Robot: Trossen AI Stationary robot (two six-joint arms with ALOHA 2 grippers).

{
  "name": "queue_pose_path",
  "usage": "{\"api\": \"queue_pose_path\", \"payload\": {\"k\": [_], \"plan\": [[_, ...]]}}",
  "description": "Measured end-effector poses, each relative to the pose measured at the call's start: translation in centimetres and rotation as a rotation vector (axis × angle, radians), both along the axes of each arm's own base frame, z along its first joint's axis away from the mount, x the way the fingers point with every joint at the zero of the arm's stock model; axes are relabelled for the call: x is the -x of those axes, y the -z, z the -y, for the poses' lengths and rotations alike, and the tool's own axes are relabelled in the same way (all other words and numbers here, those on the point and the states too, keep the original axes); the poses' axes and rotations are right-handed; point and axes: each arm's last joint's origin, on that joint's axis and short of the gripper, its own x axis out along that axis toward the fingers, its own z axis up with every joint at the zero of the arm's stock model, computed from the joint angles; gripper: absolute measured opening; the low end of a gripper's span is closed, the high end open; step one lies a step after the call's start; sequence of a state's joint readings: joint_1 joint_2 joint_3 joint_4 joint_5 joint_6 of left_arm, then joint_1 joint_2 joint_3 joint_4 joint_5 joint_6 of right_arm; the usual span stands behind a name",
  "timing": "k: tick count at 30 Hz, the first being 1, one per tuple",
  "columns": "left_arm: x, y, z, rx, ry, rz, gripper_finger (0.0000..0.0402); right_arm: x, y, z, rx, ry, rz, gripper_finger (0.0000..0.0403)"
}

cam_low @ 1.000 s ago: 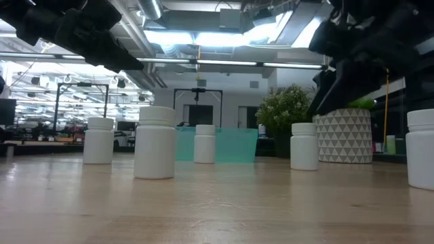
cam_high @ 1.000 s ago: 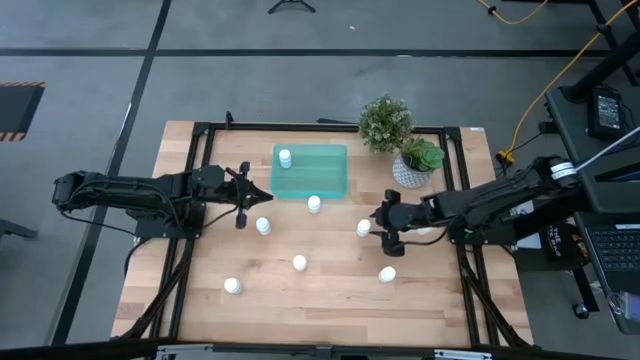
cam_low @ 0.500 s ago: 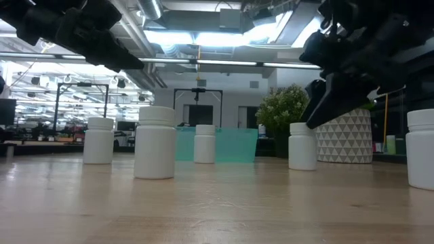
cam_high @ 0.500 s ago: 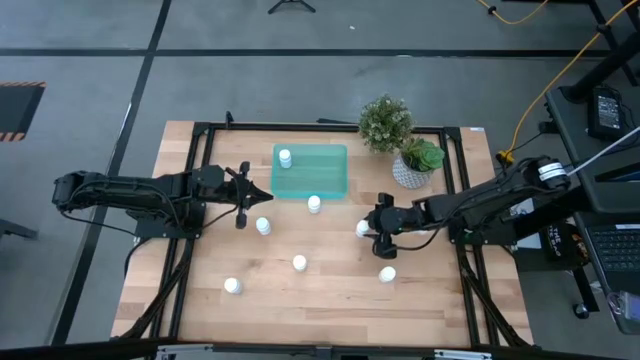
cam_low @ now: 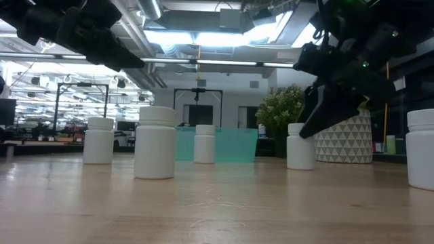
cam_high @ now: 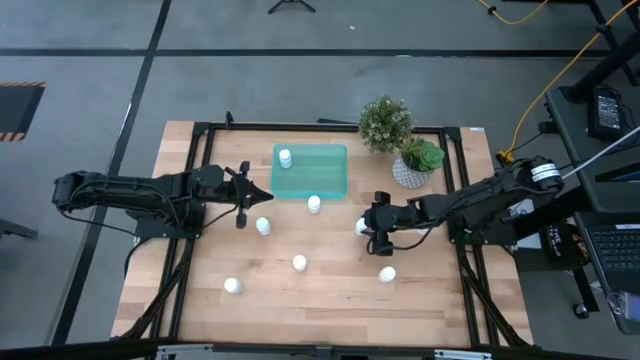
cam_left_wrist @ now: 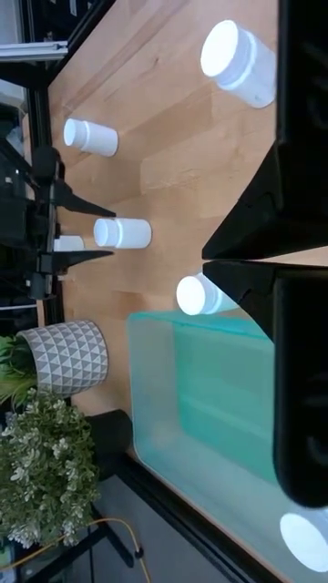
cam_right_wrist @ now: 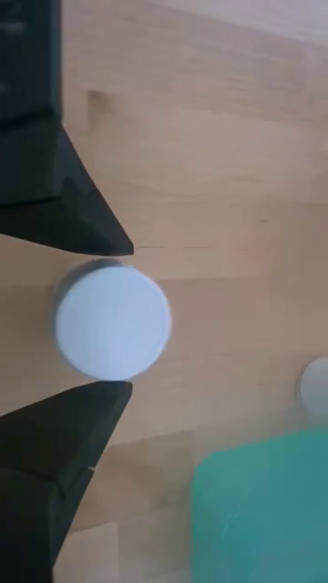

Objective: Pick and place pill bottles into a basket
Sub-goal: Put the white pill bottle into the green bin

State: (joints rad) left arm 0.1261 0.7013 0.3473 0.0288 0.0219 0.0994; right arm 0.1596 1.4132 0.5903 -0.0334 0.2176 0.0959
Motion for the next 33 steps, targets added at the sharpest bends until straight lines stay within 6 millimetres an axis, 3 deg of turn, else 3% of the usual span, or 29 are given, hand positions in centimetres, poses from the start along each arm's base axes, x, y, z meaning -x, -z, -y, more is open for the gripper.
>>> {"api": "queue_pose_path", "payload": {"k": [10,18,25,33], "plan": [[0.0,0.0,0.0,0.000,0.000,-0.001,0.0013,0.0,-0.1,0.0,-0.001,0.000,0.004,0.0234],[0.0,0.0,0.0,0.000,0.000,-0.001,0.0006,-0.1,-0.1,0.0,0.000,-0.003,0.011,0.0148],[0.0,0.0,0.0,0.000,0.000,-0.002,0.0008,-0.1,-0.2,0.2,0.008,-0.020,0.007,0.0149],[0.0,0.0,0.0,-0.017,0.000,-0.003,0.0004,-1.8,-3.2,1.2,-0.038,-0.143,0.058,0.0149]]}}
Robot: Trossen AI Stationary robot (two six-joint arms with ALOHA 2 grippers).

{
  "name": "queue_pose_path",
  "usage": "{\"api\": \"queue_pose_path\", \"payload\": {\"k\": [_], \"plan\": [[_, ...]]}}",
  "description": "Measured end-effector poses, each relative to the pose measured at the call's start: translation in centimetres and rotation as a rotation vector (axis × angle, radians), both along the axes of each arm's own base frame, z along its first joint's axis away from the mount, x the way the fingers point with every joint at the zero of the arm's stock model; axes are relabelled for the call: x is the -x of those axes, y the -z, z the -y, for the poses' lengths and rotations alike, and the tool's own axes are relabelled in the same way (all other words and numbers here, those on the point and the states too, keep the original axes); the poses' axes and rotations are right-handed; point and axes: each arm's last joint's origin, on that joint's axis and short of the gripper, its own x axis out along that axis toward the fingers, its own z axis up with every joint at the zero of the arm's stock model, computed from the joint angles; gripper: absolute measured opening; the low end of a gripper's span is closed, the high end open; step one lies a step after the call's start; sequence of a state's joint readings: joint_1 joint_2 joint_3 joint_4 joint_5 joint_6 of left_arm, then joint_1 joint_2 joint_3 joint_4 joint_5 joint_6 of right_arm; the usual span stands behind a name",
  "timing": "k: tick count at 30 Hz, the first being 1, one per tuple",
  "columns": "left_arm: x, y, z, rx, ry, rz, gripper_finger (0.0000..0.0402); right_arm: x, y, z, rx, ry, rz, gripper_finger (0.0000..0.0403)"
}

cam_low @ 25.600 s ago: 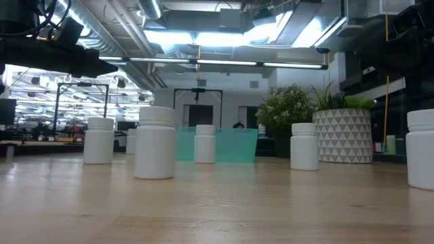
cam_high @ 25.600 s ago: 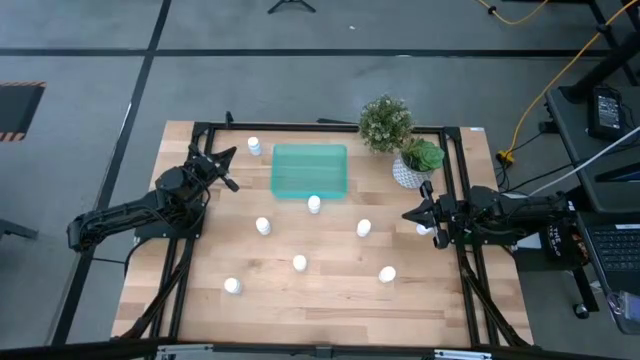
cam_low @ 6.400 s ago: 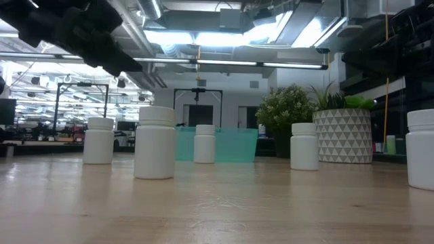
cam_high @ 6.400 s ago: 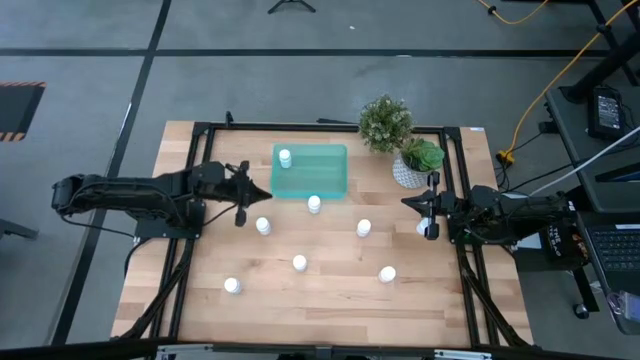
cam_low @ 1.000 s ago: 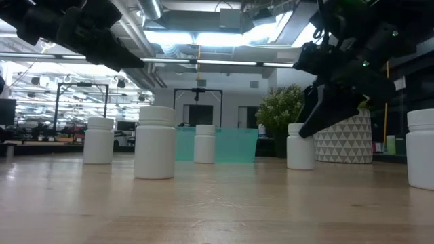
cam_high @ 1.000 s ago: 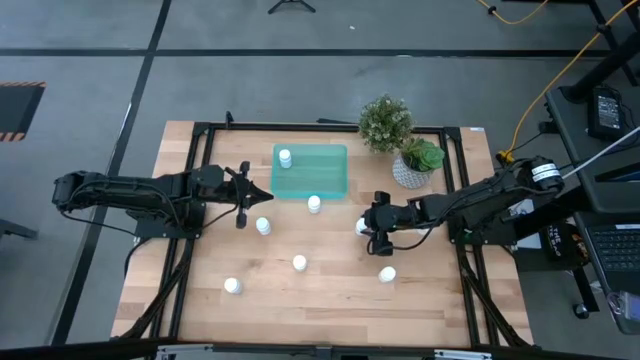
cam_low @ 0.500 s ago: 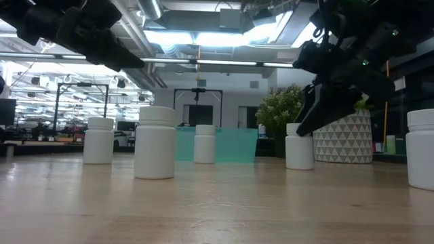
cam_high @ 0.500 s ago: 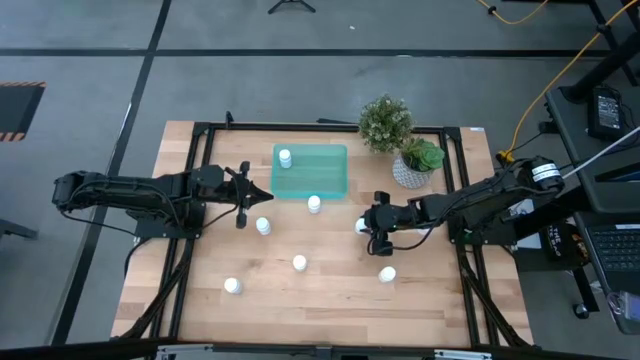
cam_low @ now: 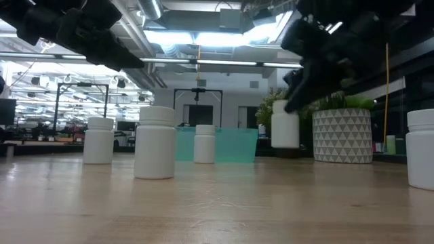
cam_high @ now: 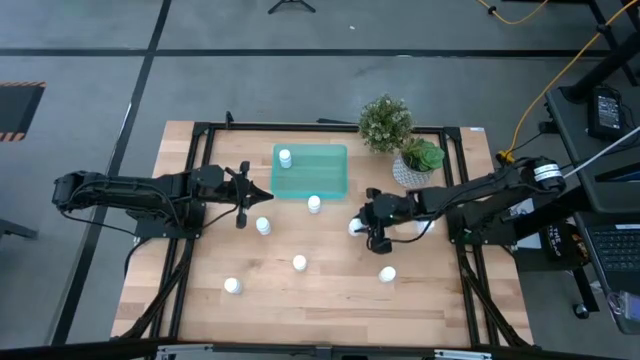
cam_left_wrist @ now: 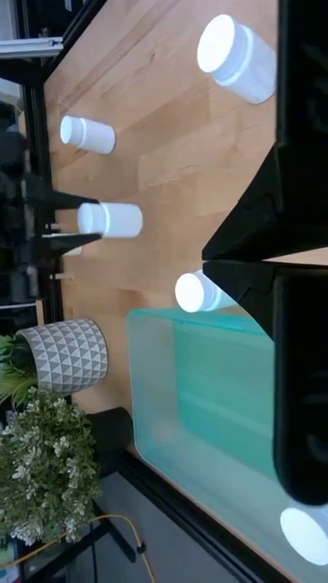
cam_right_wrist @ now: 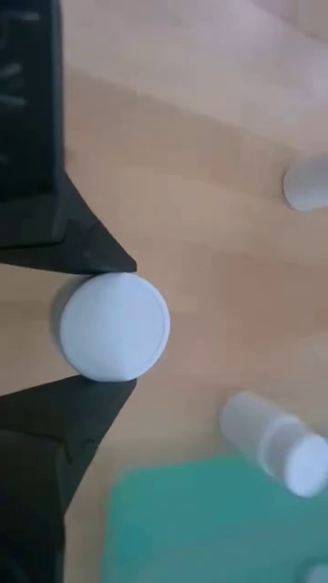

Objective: Pick and place pill bottles into a basket
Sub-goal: Put the white pill bottle into the green bin

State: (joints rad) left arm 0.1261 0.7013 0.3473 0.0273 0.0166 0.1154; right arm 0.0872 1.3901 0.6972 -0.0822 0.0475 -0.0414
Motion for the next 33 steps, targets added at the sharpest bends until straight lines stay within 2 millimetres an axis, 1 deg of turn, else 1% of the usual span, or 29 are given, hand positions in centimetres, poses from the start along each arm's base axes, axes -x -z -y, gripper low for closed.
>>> {"api": "queue_pose_path", "payload": {"k": [4,8,11,16,20,25,29,33], "plan": [[0.0,0.0,0.0,-0.003,-0.001,0.000,0.0006,-0.6,-1.9,1.1,0.055,-0.019,0.031,0.0149],[0.0,0.0,-0.1,-0.011,-0.021,0.004,0.0003,-1.4,-3.7,2.4,0.049,-0.098,0.087,0.0149],[0.0,-0.1,-0.1,-0.023,-0.047,0.005,0.0001,-1.9,-5.1,3.7,0.031,-0.115,0.135,0.0149],[-0.1,-0.3,-0.2,-0.133,-0.014,0.010,0.0007,-2.7,-7.0,5.7,0.082,-0.124,0.221,0.0149],[-0.1,-0.2,-0.2,-0.142,-0.010,0.003,0.0013,-4.0,-7.4,6.7,0.140,-0.133,0.260,0.0149],[-0.1,-0.2,-0.2,-0.144,-0.010,0.003,0.0009,-6.5,-7.1,8.1,0.153,-0.126,0.209,0.0149],[-0.1,-0.3,-0.2,-0.153,-0.030,0.007,0.0004,-9.0,-6.8,10.5,0.162,-0.084,0.197,0.0149],[0.0,-0.3,-0.5,-0.184,-0.127,-0.005,0.0002,-11.1,-6.5,13.0,0.136,-0.067,0.179,0.0149]]}}
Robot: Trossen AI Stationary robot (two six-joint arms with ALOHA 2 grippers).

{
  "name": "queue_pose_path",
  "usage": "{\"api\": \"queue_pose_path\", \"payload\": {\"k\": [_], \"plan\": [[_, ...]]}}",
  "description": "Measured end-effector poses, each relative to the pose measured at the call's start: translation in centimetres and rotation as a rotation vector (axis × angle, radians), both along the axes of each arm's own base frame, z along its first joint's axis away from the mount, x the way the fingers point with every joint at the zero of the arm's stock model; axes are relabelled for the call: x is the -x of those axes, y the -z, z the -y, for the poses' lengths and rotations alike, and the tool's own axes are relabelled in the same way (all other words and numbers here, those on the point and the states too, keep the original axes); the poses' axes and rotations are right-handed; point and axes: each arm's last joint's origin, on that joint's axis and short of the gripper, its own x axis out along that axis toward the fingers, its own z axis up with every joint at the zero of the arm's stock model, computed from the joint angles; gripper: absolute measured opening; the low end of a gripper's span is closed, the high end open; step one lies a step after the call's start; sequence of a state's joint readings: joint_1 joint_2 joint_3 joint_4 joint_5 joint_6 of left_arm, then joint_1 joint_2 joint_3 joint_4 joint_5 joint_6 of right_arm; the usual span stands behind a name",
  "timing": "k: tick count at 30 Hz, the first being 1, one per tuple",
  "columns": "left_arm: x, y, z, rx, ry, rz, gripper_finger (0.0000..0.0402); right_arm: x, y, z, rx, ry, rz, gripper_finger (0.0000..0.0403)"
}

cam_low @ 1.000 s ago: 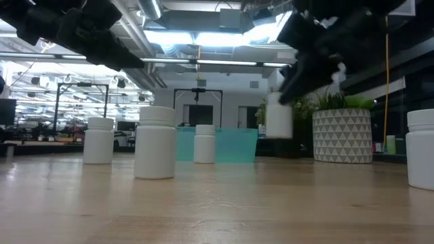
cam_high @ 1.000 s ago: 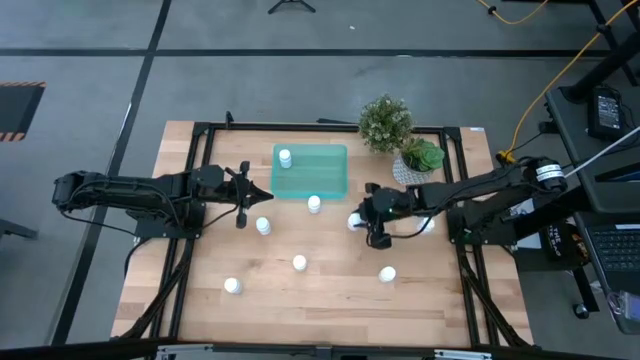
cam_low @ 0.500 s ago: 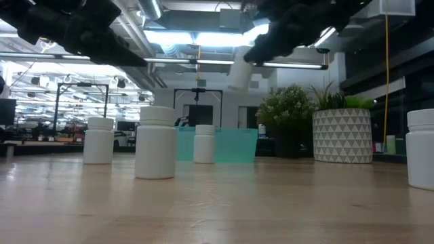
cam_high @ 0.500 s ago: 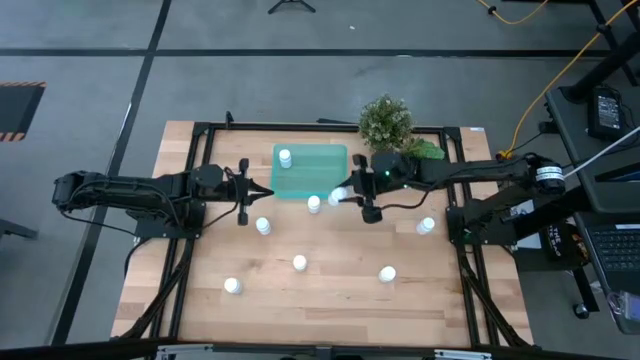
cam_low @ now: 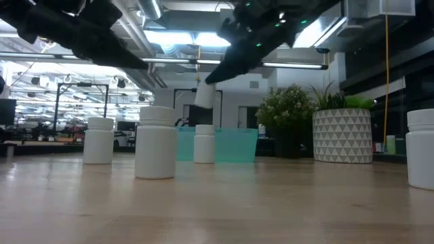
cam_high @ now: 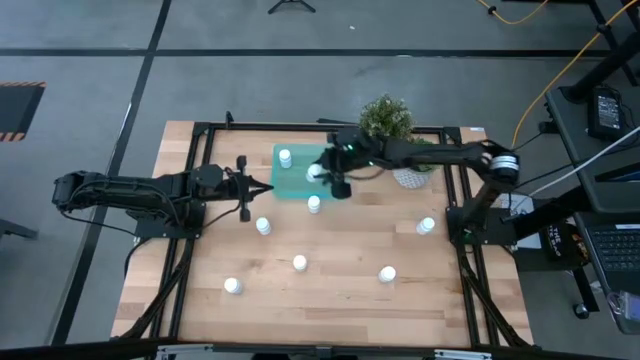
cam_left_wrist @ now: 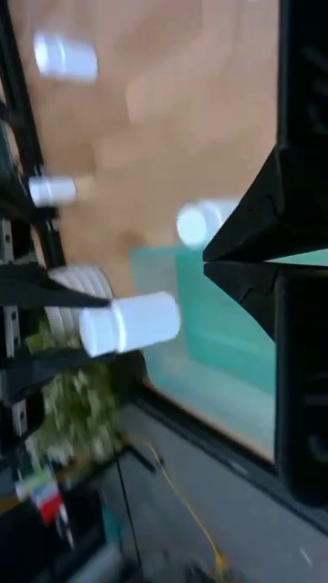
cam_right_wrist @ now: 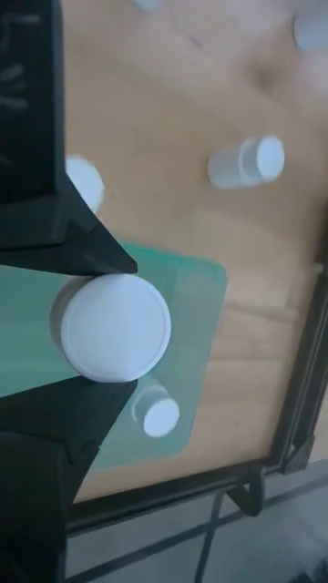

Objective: Pick and place pill bottles into a basket
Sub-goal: Put the white pill bottle into the green bin

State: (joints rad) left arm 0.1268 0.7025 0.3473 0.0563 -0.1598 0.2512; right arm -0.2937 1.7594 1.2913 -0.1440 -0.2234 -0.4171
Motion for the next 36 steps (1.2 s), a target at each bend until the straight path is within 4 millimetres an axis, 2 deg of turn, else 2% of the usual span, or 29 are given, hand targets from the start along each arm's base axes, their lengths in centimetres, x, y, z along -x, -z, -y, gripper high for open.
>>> {"api": "queue_pose_path", "payload": {"k": [4,8,12,18,29,36], "plan": [[0.1,0.0,-0.3,-0.034,-0.096,-0.005,0.0005,-2.1,0.1,1.9,0.004,0.015,-0.008,0.0149],[0.2,0.0,-0.4,-0.086,-0.117,-0.028,0.0008,-3.6,0.7,3.3,0.006,0.024,-0.051,0.0149],[0.1,0.0,-0.4,-0.099,-0.108,-0.035,0.0006,-4.2,1.7,4.9,0.002,0.052,-0.060,0.0149],[0.1,0.0,-0.4,-0.127,-0.102,-0.045,0.0008,-4.0,2.9,7.2,-0.022,0.117,-0.064,0.0149],[0.1,0.0,-0.4,-0.140,-0.098,-0.050,0.0002,-4.9,5.7,7.9,-0.052,0.141,-0.075,0.0149],[0.1,0.0,-0.4,-0.139,-0.098,-0.050,0.0007,-5.1,6.0,8.1,-0.050,0.151,-0.060,0.0149]]}}
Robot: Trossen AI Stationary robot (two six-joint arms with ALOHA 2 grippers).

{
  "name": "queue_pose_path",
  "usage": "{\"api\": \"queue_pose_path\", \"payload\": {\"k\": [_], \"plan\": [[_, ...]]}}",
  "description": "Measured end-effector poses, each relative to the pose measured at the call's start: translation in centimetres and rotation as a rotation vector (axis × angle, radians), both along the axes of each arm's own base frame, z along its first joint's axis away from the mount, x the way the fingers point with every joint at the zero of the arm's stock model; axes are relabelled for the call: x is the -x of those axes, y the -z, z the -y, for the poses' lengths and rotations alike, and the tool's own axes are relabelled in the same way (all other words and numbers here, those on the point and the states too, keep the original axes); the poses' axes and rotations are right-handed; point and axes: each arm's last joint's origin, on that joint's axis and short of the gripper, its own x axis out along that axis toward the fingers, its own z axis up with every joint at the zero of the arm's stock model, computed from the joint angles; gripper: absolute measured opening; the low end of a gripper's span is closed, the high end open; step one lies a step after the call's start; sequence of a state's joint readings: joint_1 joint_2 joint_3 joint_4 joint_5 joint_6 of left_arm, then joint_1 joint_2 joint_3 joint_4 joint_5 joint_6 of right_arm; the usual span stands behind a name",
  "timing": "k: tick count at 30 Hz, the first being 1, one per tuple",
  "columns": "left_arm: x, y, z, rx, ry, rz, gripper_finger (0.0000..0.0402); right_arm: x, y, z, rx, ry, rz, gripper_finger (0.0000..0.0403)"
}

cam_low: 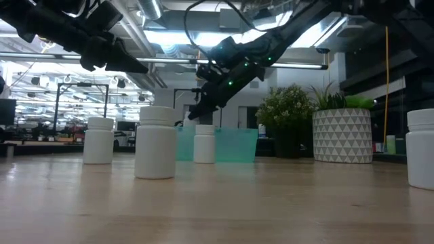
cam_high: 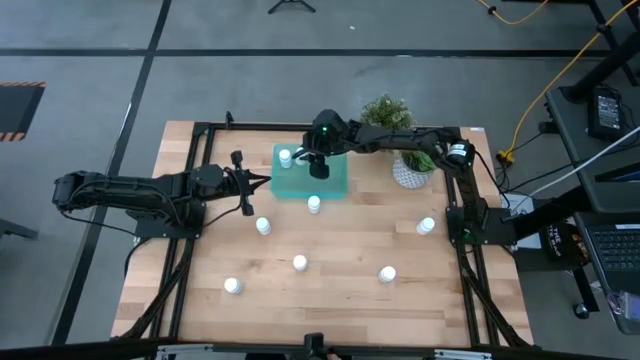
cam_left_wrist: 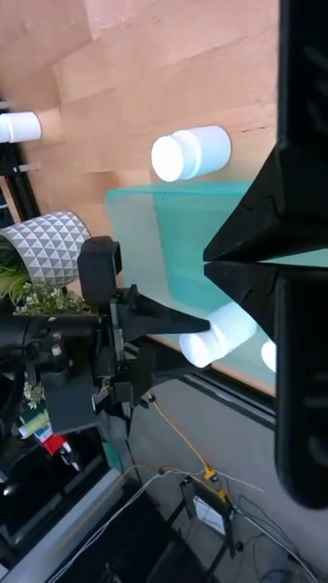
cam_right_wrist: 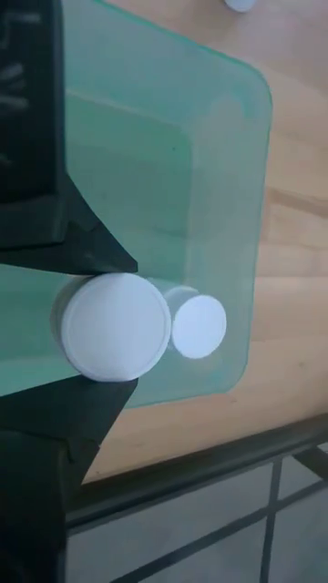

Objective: Pick and place pill bottles into a basket
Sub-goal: Put the white pill bottle into the green bin

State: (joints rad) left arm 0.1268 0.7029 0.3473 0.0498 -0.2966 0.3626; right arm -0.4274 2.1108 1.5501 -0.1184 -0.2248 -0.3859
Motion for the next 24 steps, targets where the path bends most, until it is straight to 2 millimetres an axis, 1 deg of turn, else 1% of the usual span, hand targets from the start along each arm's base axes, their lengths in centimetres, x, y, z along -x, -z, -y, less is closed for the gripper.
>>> {"api": "queue_pose_path", "payload": {"k": [4,12,24], "plan": [[0.0,0.0,0.0,0.000,0.000,0.000,0.0007,0.0,0.4,0.2,0.014,0.052,-0.021,0.0149],[0.0,0.0,0.0,0.001,0.001,0.000,0.0005,-0.4,1.5,0.4,0.000,0.071,-0.014,0.0149],[0.0,0.0,0.0,0.001,0.002,0.001,0.0005,-0.5,1.7,0.4,-0.025,0.090,-0.010,0.0149]]}}
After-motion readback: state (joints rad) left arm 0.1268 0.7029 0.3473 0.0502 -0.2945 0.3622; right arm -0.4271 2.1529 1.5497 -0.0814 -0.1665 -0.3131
